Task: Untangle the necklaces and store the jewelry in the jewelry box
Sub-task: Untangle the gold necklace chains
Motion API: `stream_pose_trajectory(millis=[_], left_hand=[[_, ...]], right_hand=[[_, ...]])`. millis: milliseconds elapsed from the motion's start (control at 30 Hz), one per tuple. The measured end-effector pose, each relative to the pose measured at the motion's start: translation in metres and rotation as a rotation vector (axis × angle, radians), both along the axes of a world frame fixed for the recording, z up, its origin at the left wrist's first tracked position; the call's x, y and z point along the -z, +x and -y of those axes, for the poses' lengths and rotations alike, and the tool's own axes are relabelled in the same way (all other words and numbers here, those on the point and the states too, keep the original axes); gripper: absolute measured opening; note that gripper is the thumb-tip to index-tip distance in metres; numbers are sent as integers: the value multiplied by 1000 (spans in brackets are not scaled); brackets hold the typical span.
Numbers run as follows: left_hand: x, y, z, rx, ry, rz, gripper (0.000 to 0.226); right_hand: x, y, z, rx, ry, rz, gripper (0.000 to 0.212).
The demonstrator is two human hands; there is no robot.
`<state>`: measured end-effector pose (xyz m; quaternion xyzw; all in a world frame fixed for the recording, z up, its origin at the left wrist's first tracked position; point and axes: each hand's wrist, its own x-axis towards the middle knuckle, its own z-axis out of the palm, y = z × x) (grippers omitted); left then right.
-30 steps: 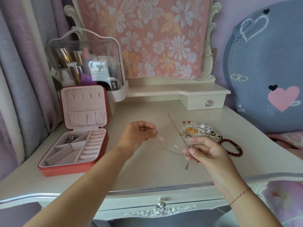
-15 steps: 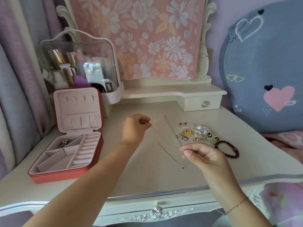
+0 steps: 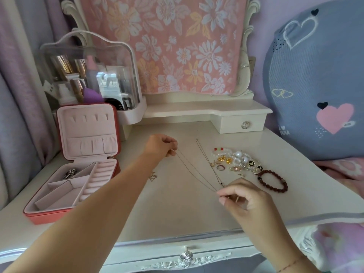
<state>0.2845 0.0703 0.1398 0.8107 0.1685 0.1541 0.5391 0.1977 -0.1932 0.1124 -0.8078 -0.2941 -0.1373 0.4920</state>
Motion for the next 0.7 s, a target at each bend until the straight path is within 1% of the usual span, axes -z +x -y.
stream_pose_trajectory(millis=[67, 167, 300, 367, 433, 533, 700], left_hand=[[-5, 7, -2, 63, -61, -78, 8], [-7, 19, -5, 108, -191, -116, 12], [-4, 33, -3, 149, -185, -119, 19], [1, 39, 1, 154, -181, -109, 16], [6, 45, 5, 136, -126, -81, 11], [13, 51, 8, 97, 7, -38, 17], [21, 63, 8, 87, 159, 5, 22]], right_hand=[[9, 3, -1, 26, -82, 94, 26], [19, 5, -2, 37, -138, 141, 28], [29, 8, -8, 68, -161, 222, 20], [33, 9, -10, 100, -194, 282, 17], [36, 8, -11, 130, -208, 362, 16], [41, 7, -13, 154, -224, 477, 20], [47, 4, -13, 202, -269, 567, 23]])
